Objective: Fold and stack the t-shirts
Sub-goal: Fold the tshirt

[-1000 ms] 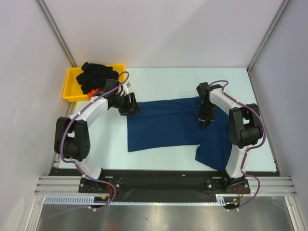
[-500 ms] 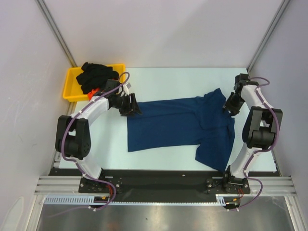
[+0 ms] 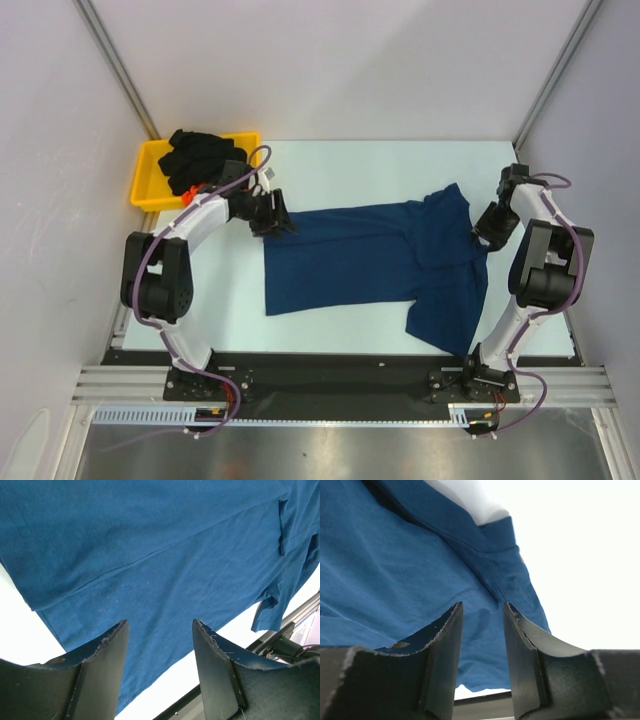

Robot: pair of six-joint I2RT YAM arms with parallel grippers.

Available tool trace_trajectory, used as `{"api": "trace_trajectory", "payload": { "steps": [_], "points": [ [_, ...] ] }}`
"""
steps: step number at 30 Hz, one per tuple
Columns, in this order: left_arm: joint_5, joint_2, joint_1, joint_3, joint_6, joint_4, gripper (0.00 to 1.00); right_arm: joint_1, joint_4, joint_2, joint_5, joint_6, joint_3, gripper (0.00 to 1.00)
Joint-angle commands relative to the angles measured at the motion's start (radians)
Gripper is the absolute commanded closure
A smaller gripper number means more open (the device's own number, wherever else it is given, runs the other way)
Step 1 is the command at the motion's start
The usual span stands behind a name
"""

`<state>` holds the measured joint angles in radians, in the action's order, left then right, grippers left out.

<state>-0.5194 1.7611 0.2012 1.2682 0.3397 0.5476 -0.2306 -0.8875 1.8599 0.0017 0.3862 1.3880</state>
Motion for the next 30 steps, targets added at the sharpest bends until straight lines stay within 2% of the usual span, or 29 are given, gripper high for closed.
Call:
{"api": "trace_trajectory", "payload": {
  "steps": [1, 9, 12, 15, 16, 19, 26, 30],
  "points": [
    [-0.021, 0.009, -0.008, 0.054, -0.005, 0.0, 0.4, 0.002, 0.025, 0.033, -0.019, -0.033, 0.0, 0.57],
    [-0.013, 0.037, -0.013, 0.111, -0.025, 0.026, 0.4, -0.001, 0.036, 0.076, -0.031, -0.055, -0.004, 0.61],
    [-0.01, 0.052, -0.016, 0.134, -0.03, 0.031, 0.4, -0.001, 0.033, 0.076, -0.026, -0.058, -0.004, 0.65],
    [-0.005, 0.078, -0.023, 0.157, -0.034, 0.043, 0.4, -0.001, 0.021, 0.058, -0.01, -0.058, -0.009, 0.76],
    [-0.008, 0.081, -0.023, 0.16, -0.028, 0.04, 0.4, -0.001, 0.015, 0.038, -0.003, -0.056, -0.01, 0.85],
    [-0.013, 0.098, -0.025, 0.16, -0.008, 0.02, 0.4, -0.001, -0.014, -0.004, 0.046, -0.052, -0.03, 1.0],
    [-0.028, 0.132, -0.025, 0.177, 0.013, 0.002, 0.4, -0.004, -0.05, -0.122, 0.061, -0.009, -0.107, 1.0],
    [-0.025, 0.146, -0.031, 0.194, 0.012, 0.003, 0.4, -0.004, 0.008, -0.185, 0.055, 0.006, -0.179, 1.0]
  ]
}}
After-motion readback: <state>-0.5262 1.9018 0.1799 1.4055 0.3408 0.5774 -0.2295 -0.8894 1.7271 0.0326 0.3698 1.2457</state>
